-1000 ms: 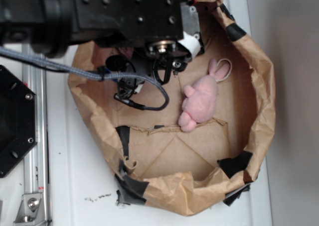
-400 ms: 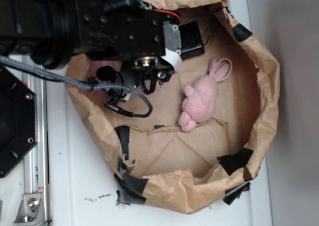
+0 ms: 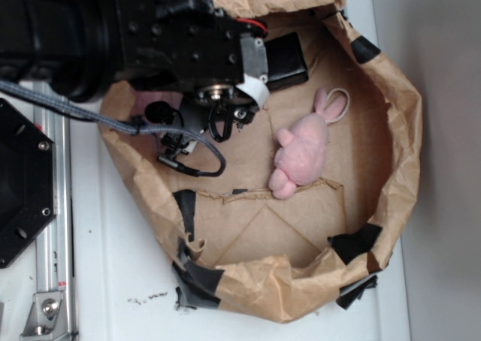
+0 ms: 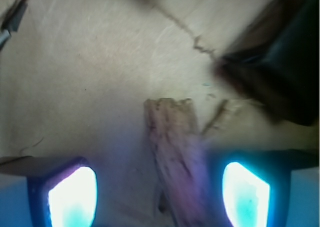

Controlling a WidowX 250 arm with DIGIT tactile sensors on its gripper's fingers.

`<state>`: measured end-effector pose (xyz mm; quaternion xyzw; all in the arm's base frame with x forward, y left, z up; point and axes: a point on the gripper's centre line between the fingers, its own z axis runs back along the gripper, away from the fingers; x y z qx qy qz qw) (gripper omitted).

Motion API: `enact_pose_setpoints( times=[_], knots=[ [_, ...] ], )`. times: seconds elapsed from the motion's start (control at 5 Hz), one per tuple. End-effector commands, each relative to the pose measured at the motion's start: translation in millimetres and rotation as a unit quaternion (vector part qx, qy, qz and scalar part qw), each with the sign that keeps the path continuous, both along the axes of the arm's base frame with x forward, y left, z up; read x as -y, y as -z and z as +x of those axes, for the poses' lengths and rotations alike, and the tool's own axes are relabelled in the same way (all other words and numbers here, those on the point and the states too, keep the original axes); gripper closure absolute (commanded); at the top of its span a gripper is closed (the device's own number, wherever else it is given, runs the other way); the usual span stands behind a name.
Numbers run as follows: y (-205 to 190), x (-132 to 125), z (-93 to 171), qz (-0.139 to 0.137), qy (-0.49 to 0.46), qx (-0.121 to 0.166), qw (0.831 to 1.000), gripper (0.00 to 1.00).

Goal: Grab the wood chip.

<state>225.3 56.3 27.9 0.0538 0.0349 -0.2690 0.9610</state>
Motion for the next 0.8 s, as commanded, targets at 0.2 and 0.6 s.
enact_pose_setpoints(
  times=[0.2,0.6],
  knots=[
    [10.0,-5.3,12.4,0.012,-0.027,0.014,0.999,1.0],
    [8.5,-8.4,9.5,-0.003,-0.04,0.02,0.999,1.0]
  ],
)
